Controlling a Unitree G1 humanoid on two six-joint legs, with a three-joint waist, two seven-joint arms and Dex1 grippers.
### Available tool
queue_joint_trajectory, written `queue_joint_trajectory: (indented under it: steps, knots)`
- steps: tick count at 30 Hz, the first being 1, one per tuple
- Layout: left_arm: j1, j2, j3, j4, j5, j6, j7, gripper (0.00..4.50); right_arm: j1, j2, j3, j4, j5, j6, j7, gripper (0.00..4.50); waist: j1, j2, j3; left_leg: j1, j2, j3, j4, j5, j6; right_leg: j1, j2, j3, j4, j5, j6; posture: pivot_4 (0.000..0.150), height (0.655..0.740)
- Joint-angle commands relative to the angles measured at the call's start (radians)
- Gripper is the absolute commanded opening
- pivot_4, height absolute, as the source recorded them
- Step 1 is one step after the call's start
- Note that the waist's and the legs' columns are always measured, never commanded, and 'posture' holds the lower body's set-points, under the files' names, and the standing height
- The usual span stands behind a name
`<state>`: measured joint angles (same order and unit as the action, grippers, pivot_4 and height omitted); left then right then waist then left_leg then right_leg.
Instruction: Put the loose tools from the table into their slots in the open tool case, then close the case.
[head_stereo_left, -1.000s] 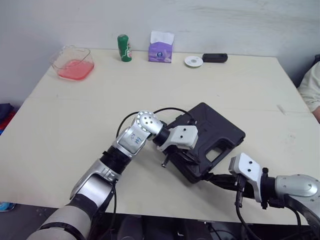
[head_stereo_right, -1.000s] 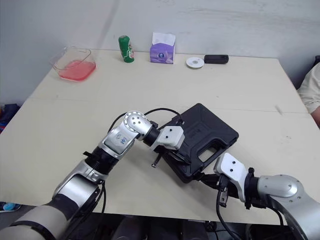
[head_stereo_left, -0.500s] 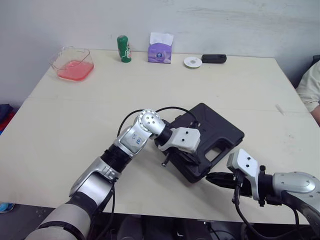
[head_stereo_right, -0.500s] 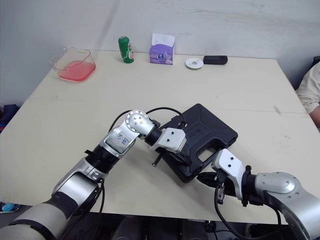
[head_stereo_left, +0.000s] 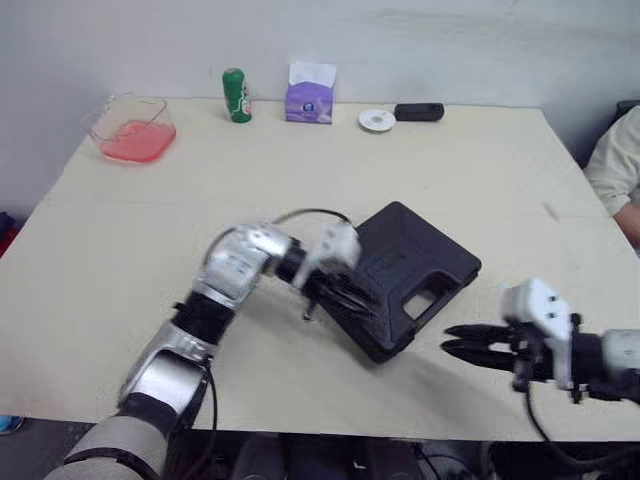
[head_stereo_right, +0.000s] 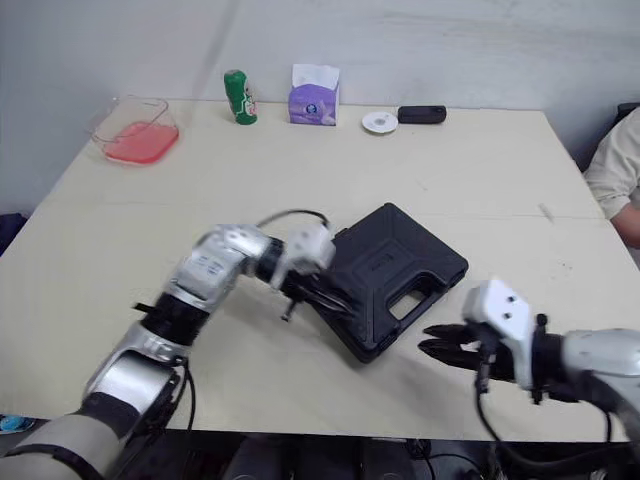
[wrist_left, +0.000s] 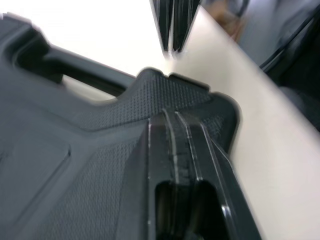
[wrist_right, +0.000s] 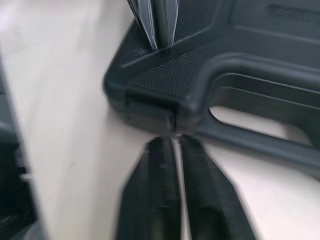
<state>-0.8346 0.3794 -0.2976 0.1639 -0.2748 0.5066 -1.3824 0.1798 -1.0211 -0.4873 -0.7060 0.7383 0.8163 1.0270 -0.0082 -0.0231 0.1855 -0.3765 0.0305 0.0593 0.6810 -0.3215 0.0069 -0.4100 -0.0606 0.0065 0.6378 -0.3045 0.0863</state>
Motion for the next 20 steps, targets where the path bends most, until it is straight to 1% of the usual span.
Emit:
queue_joint_trajectory:
  steps: [1,3,4,5,6,7,10,13,16,20]
  knots:
    - [0.027,0.109,0.211,-0.187,-0.207,0.184,0.004,2.28,-0.026,-0.058,-0.191,0.053,0.088,0.022,0.096,2.43,0.001,0.0,0.0,0.0,0.0,0.0,-0.001,0.0,0.0,0.0,0.0,0.0,0.0,0.0,0.0,0.15,0.7244]
    - [0.062,0.189,0.309,-0.267,-0.317,0.29,-0.001,3.21,-0.03,-0.086,-0.255,0.103,0.091,0.025,0.132,3.45,0.001,0.001,0.0,0.001,0.0,-0.001,-0.002,0.001,-0.001,0.001,0.0,-0.001,0.0,-0.001,-0.001,0.15,0.7244]
    - [0.094,0.253,0.372,-0.302,-0.368,0.351,0.0,3.65,-0.027,-0.107,-0.287,0.137,0.08,0.024,0.159,4.0,0.001,0.001,0.001,0.002,0.0,-0.001,-0.002,0.001,-0.001,0.001,-0.001,-0.001,0.0,-0.001,-0.001,0.15,0.7244]
    - [0.116,0.295,0.408,-0.323,-0.4,0.39,0.007,4.08,-0.022,-0.12,-0.306,0.158,0.072,0.021,0.176,4.4,0.001,0.001,0.001,0.002,0.0,-0.001,-0.003,0.001,-0.002,0.001,-0.001,-0.001,0.0,-0.001,-0.001,0.15,0.7244]
    - [0.131,0.325,0.432,-0.338,-0.427,0.416,0.017,4.49,-0.019,-0.129,-0.317,0.173,0.066,0.019,0.189,4.5,0.002,0.001,0.001,0.002,0.0,-0.001,-0.003,0.001,-0.002,0.001,-0.001,-0.001,-0.001,-0.001,-0.001,0.15,0.7244]
    - [0.162,0.372,0.472,-0.362,-0.45,0.438,0.024,4.49,-0.012,-0.139,-0.333,0.198,0.048,0.005,0.205,4.5,0.003,0.001,0.001,0.002,0.0,-0.001,-0.003,0.001,-0.002,0.002,-0.001,-0.001,-0.001,-0.001,-0.001,0.15,0.7244]
    - [0.337,0.535,0.675,-0.402,-0.429,0.434,0.061,4.49,-0.01,-0.156,-0.356,0.336,-0.067,-0.096,0.22,4.5,0.003,0.001,0.001,0.003,-0.001,-0.001,-0.003,0.001,-0.002,0.002,-0.003,-0.001,-0.002,-0.001,-0.002,0.15,0.7244]
    - [0.49,0.632,0.813,-0.393,-0.409,0.404,0.073,4.49,-0.012,-0.159,-0.359,0.409,-0.114,-0.156,0.243,4.5,0.003,0.0,0.001,0.003,0.0,0.0,-0.005,0.001,-0.002,0.002,-0.003,-0.001,-0.004,-0.001,-0.002,0.15,0.7244]
    - [0.555,0.649,0.865,-0.396,-0.436,0.388,0.092,4.49,-0.038,-0.15,-0.34,0.428,-0.116,-0.172,0.234,4.5,0.008,0.0,0.001,0.005,-0.002,0.0,-0.011,0.002,-0.003,0.002,-0.007,-0.001,-0.006,-0.002,-0.003,0.15,0.7244]
    - [0.575,0.626,0.835,-0.4,-0.43,0.325,0.119,4.49,-0.064,-0.139,-0.29,0.435,-0.128,-0.199,0.219,4.5,0.008,0.0,0.001,0.005,-0.002,0.0,-0.017,0.005,-0.006,0.002,-0.012,-0.005,-0.007,-0.002,-0.005,0.15,0.7244]
